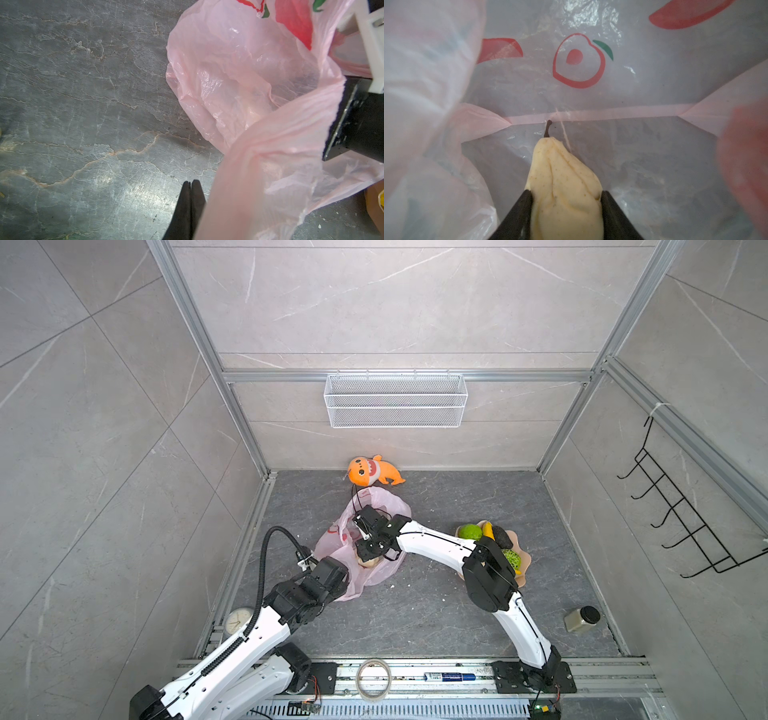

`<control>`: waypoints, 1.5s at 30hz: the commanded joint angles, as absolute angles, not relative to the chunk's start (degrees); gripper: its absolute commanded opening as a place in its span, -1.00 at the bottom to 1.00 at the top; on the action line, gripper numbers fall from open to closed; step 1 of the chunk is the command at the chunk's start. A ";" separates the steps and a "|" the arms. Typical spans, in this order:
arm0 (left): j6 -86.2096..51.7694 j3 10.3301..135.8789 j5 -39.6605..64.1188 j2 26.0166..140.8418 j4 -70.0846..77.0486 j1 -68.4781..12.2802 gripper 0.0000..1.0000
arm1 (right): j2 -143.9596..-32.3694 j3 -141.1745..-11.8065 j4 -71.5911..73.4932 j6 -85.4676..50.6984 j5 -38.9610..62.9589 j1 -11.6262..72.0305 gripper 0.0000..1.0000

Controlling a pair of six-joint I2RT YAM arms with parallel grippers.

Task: Take fruits out of the plastic bag
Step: Place the fruit on the plate.

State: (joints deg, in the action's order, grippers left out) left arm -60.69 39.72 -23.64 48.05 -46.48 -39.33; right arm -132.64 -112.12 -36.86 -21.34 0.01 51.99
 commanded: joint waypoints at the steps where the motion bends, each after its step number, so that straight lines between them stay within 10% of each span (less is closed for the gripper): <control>1: -61.09 40.00 -24.54 47.88 -47.31 -39.16 -1.00 | -129.80 -111.27 -41.16 -20.34 -0.35 52.07 -0.19; 45: -60.76 41.46 -24.55 51.68 -42.38 -39.18 -1.00 | -103.66 -103.52 -40.77 -19.07 1.79 51.63 -0.21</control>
State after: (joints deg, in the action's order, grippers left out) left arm -60.69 39.75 -23.83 51.27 -43.44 -39.33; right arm -105.78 -105.06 -40.12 -19.99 1.78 51.99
